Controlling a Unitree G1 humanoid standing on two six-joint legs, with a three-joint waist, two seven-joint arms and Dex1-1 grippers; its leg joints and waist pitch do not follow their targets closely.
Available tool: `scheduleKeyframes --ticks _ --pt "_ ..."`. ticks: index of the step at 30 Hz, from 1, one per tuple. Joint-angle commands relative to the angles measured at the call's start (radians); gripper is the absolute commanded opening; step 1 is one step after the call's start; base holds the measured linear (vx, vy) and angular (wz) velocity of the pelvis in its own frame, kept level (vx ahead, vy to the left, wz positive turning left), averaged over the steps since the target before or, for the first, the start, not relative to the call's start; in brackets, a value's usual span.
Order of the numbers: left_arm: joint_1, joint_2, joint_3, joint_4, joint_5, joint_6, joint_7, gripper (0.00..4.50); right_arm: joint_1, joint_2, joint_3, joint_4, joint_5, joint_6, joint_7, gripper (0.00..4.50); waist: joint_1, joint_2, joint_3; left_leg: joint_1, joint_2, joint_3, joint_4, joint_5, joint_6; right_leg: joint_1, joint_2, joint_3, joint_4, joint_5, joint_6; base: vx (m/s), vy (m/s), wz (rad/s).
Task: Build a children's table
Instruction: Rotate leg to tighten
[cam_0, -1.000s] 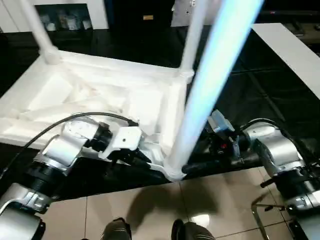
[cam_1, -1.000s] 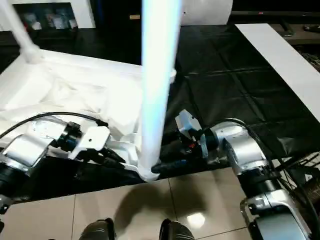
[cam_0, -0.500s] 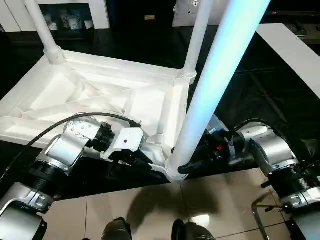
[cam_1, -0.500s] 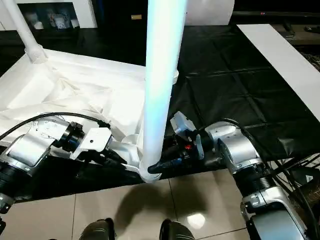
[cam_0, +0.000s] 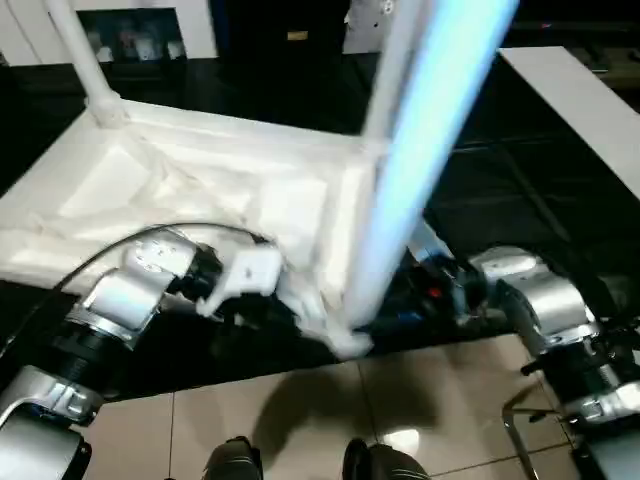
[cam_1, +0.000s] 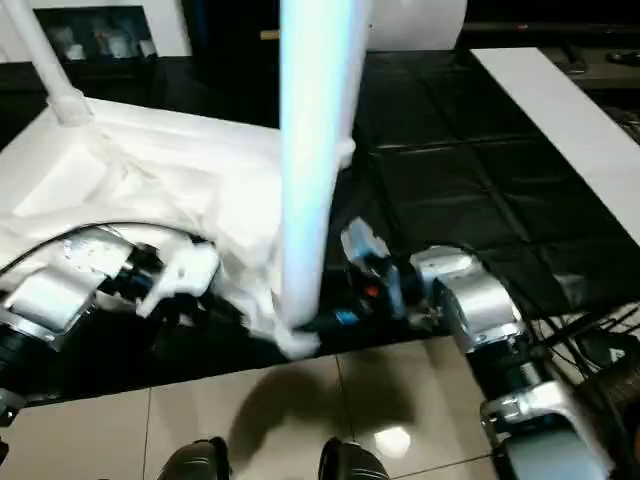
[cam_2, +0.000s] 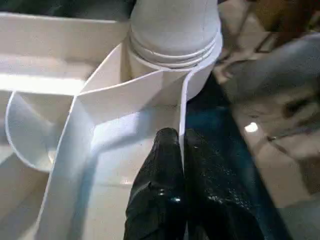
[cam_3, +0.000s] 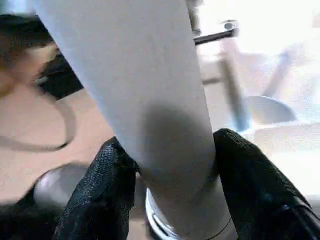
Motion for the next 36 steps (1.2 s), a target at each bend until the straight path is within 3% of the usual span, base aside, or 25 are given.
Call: scheduleKeyframes --ticks 1,2,3,7,9,14,15,18,24,29,32,34,36 --pt "-0.004 -0.081 -0.017 -0.013 -0.009 0.079 0.101 0.0 -0.011 0.069 -0.022 0.027 -0.007 0.075 -0.178 2.13 -0.005 -0.001 -0.062 0.003 0.019 -0.006 -0.062 -0.195 0.027 0.065 -0.078 0.056 -0.093 -0.398 -0.156 0.0 0.0 0.0" --pt "-0.004 -0.081 -0.017 -0.013 -0.009 0.079 0.101 0.0 -0.011 0.069 -0.022 0.027 -0.007 0.075 -0.178 2.12 -0.015 -0.001 -0.062 0.003 0.019 -0.008 -0.062 -0.199 0.023 0.064 -0.077 0.055 -0.095 -0.408 -0.15 0.0 0.0 0.0" --pt "-0.022 -0.143 0.019 -0.004 -0.001 0.157 0.225 0.0 -0.025 0.14 -0.062 0.057 -0.038 0.107 -0.344 2.12 -0.022 -0.001 -0.064 0.001 0.019 -0.008 -0.061 -0.188 0.019 0.065 -0.078 0.055 -0.092 -0.392 -0.152 0.0 0.0 0.0" --pt "-0.045 -0.229 0.062 0.0 0.017 0.279 0.379 0.0 -0.047 0.244 -0.112 0.087 -0.083 0.152 -0.601 2.12 -0.053 -0.003 -0.069 -0.003 0.013 -0.007 -0.058 -0.156 0.015 0.068 -0.072 0.055 -0.088 -0.323 -0.168 0.0 0.0 0.0" --pt "-0.056 -0.284 0.088 0.005 0.039 0.337 0.483 0.0 -0.06 0.296 -0.126 0.103 -0.121 0.149 -0.745 2.1 -0.059 -0.003 -0.071 -0.005 0.009 -0.004 -0.054 -0.145 0.02 0.068 -0.072 0.054 -0.089 -0.312 -0.171 0.0 0.0 0.0" --pt "-0.063 -0.334 0.112 0.0 0.057 0.377 0.576 0.0 -0.064 0.362 -0.173 0.102 -0.121 0.147 -0.863 2.09 -0.057 0.0 -0.077 -0.004 0.01 -0.001 -0.053 -0.105 0.049 0.072 -0.067 0.055 -0.084 -0.216 -0.185 0.0 0.0 0.0" --pt "-0.064 -0.335 0.107 0.001 0.067 0.374 0.583 0.0 -0.057 0.369 -0.169 0.091 -0.133 0.126 -0.865 2.43 -0.057 0.0 -0.077 -0.004 0.011 -0.001 -0.054 -0.108 0.054 0.072 -0.066 0.054 -0.082 -0.196 -0.19 0.0 0.0 0.0" --pt "-0.057 -0.324 0.091 0.001 0.082 0.365 0.582 0.0 -0.036 0.374 -0.158 0.059 -0.148 0.098 -0.857 2.63 -0.056 0.003 -0.076 -0.002 0.013 -0.001 -0.054 -0.123 0.058 0.072 -0.068 0.055 -0.083 -0.185 -0.193 0.0 0.0 0.0" --pt "-0.021 -0.265 0.063 -0.025 0.077 0.301 0.507 0.0 0.018 0.32 -0.182 -0.006 -0.11 0.075 -0.792 3.09 -0.051 0.005 -0.077 0.0 0.014 -0.001 -0.055 -0.129 0.058 0.074 -0.069 0.057 -0.082 -0.176 -0.192 0.0 0.0 0.0" --pt "0.007 -0.206 0.052 -0.038 0.054 0.248 0.411 0.0 0.044 0.223 -0.192 -0.057 -0.05 0.071 -0.61 3.52 -0.048 0.007 -0.078 0.0 0.016 0.001 -0.053 -0.113 0.088 0.077 -0.066 0.057 -0.073 -0.075 -0.23 0.0 0.0 0.0" --pt "0.015 -0.165 0.034 -0.032 0.048 0.202 0.346 0.0 0.06 0.151 -0.165 -0.082 -0.032 0.064 -0.474 3.76 -0.039 0.006 -0.074 0.002 0.017 0.002 -0.053 -0.137 0.087 0.076 -0.069 0.057 -0.078 -0.131 -0.222 0.0 0.0 0.0" --pt "0.03 -0.111 0.01 -0.035 0.022 0.121 0.221 0.0 0.079 0.043 -0.109 -0.107 -0.035 0.021 -0.293 3.96 -0.03 0.005 -0.072 0.006 0.019 0.002 -0.054 -0.151 0.085 0.073 -0.068 0.057 -0.081 -0.172 -0.207 0.0 0.0 0.0" --pt "0.039 -0.079 -0.008 -0.044 0.007 0.07 0.143 0.0 0.08 -0.005 -0.09 -0.111 -0.032 0.006 -0.212 4.09 -0.026 0.005 -0.072 0.006 0.02 0.002 -0.054 -0.152 0.086 0.073 -0.07 0.058 -0.082 -0.178 -0.202 0.0 0.0 0.0"
